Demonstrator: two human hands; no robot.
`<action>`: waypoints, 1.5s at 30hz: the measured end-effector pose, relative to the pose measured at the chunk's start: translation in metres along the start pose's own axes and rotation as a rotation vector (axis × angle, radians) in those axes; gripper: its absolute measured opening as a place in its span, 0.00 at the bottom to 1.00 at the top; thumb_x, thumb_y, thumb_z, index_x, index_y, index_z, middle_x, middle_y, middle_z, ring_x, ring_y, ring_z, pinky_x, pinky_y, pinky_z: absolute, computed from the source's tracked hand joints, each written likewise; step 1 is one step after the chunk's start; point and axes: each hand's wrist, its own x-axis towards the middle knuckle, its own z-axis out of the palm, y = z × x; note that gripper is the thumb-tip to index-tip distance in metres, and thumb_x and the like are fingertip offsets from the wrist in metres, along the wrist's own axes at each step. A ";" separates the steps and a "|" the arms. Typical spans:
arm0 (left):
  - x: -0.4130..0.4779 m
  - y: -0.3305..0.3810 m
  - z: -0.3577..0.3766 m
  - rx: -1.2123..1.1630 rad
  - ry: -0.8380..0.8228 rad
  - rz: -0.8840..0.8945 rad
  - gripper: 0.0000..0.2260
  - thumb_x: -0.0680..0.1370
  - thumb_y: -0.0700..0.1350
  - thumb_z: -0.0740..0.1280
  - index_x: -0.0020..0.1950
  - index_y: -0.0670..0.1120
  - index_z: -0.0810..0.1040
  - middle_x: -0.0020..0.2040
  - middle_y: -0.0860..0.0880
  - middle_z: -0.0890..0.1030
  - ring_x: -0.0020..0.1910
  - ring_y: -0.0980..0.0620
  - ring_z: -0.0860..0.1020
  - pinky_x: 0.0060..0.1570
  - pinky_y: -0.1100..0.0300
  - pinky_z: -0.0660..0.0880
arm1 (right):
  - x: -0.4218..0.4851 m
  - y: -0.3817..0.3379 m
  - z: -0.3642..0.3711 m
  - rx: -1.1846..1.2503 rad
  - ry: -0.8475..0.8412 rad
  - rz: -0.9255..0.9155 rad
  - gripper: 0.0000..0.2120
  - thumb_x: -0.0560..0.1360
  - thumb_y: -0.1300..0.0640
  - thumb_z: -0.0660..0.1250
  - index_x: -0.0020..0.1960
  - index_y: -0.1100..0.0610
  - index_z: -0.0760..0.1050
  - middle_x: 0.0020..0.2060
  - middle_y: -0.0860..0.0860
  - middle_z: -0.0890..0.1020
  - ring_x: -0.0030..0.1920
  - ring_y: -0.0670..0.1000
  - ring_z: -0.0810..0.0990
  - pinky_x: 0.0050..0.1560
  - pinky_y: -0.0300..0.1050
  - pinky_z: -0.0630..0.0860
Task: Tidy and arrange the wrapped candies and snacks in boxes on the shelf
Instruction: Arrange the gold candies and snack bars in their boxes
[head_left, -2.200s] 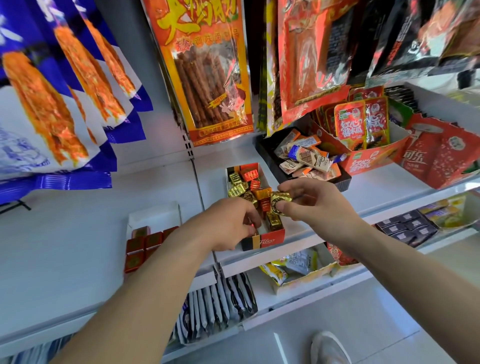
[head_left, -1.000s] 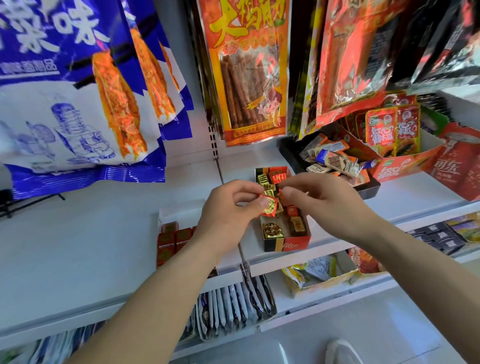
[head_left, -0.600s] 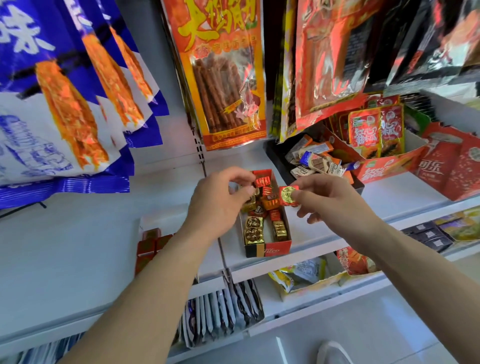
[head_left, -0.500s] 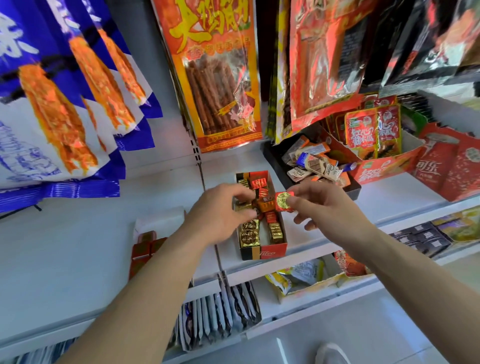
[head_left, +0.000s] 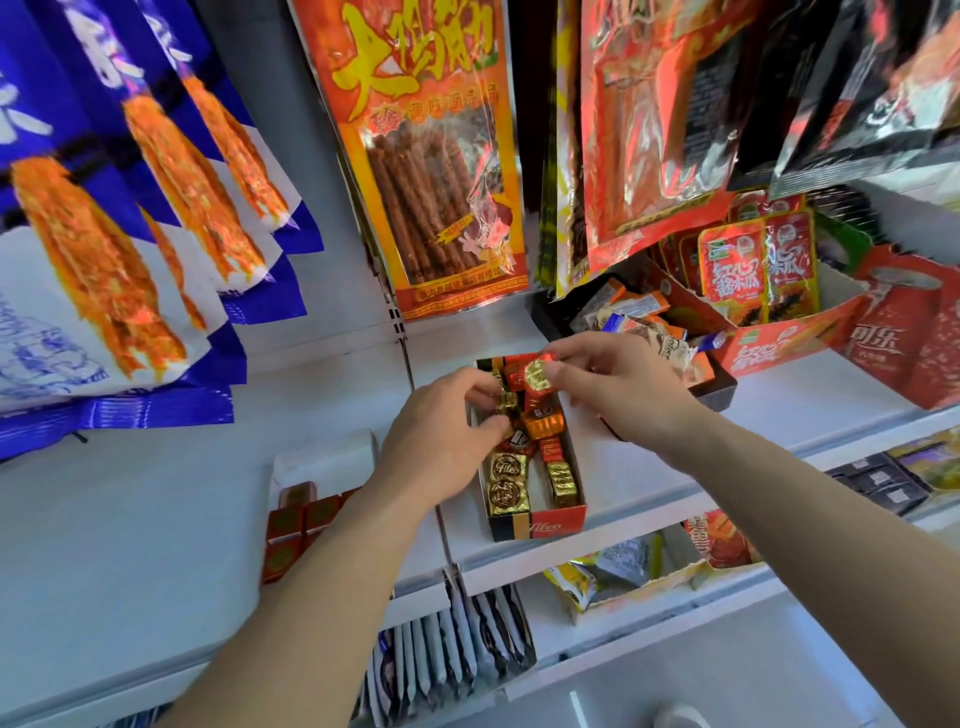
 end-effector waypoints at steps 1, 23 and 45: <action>0.002 0.001 0.001 -0.022 0.020 0.005 0.13 0.79 0.49 0.69 0.63 0.57 0.75 0.53 0.61 0.78 0.54 0.56 0.75 0.44 0.63 0.68 | 0.003 0.002 0.004 -0.040 -0.001 -0.010 0.10 0.78 0.50 0.69 0.57 0.51 0.81 0.39 0.50 0.82 0.40 0.45 0.80 0.40 0.40 0.75; 0.027 0.012 0.007 -0.119 0.178 0.033 0.08 0.79 0.48 0.68 0.57 0.51 0.81 0.49 0.56 0.81 0.47 0.60 0.76 0.43 0.66 0.71 | -0.017 0.013 -0.005 0.214 0.182 0.051 0.06 0.80 0.54 0.66 0.55 0.53 0.79 0.36 0.49 0.79 0.31 0.41 0.77 0.33 0.32 0.73; -0.096 0.043 -0.046 -0.626 0.092 0.114 0.20 0.68 0.35 0.78 0.50 0.58 0.80 0.51 0.56 0.84 0.51 0.56 0.83 0.51 0.55 0.82 | -0.110 -0.063 0.008 0.637 0.005 0.192 0.07 0.78 0.58 0.68 0.52 0.59 0.83 0.42 0.58 0.86 0.41 0.53 0.86 0.42 0.41 0.81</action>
